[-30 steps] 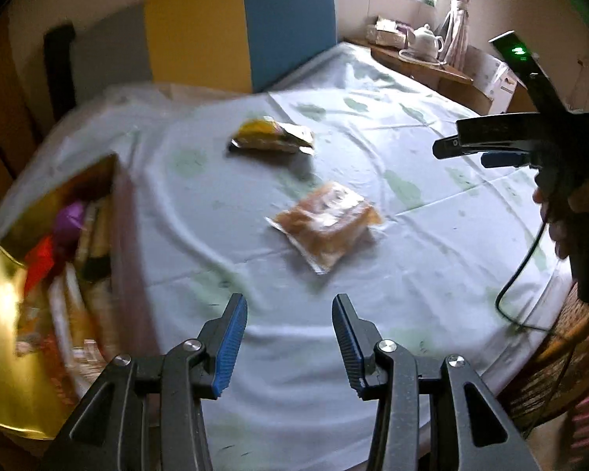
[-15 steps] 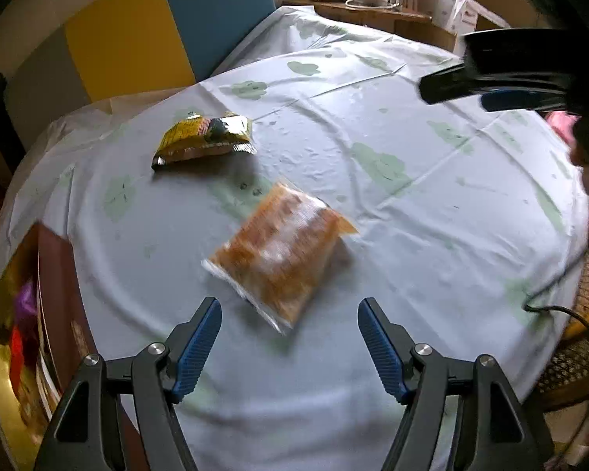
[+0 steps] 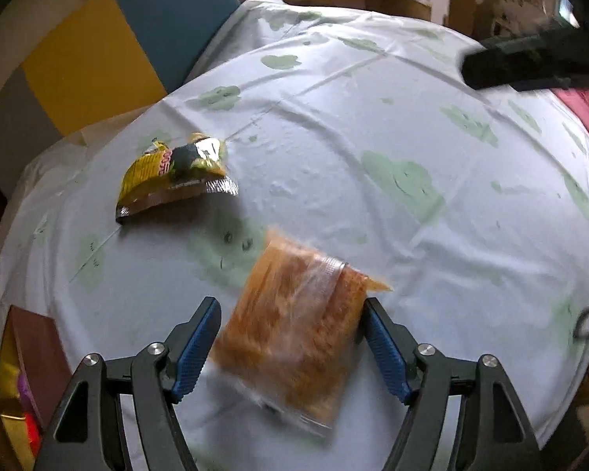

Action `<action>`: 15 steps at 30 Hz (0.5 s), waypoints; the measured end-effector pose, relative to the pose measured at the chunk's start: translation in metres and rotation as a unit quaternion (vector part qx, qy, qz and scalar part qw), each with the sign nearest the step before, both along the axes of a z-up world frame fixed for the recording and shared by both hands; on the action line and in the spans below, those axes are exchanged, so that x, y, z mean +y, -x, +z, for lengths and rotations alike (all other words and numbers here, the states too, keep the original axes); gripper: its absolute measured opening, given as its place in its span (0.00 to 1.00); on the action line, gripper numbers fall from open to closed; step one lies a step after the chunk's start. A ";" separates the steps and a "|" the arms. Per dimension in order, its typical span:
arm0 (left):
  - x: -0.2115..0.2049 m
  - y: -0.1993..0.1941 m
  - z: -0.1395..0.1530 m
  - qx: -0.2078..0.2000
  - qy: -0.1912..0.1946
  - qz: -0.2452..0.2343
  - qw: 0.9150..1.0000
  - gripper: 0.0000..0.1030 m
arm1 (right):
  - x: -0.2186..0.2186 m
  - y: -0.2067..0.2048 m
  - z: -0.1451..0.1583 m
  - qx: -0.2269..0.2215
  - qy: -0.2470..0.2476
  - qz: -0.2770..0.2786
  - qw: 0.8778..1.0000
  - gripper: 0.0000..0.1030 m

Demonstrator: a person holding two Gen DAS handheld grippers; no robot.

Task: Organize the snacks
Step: 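Grasp the clear cake bag with the left gripper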

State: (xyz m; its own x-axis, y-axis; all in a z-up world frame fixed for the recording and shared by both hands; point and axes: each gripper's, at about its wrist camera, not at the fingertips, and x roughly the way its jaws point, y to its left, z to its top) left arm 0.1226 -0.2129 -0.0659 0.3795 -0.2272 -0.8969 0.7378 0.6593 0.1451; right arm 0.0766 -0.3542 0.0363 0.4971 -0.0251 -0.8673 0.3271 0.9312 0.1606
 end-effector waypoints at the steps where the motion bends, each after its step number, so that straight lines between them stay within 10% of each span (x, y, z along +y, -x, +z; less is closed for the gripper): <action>1: 0.001 -0.005 0.000 0.015 0.012 0.013 1.000 0.65 | 0.000 0.000 0.000 0.000 0.000 0.000 1.000 0.88; 15: 0.041 0.063 0.002 -0.005 0.062 0.142 0.988 0.61 | 0.003 -0.003 -0.006 0.018 0.020 0.000 1.000 0.89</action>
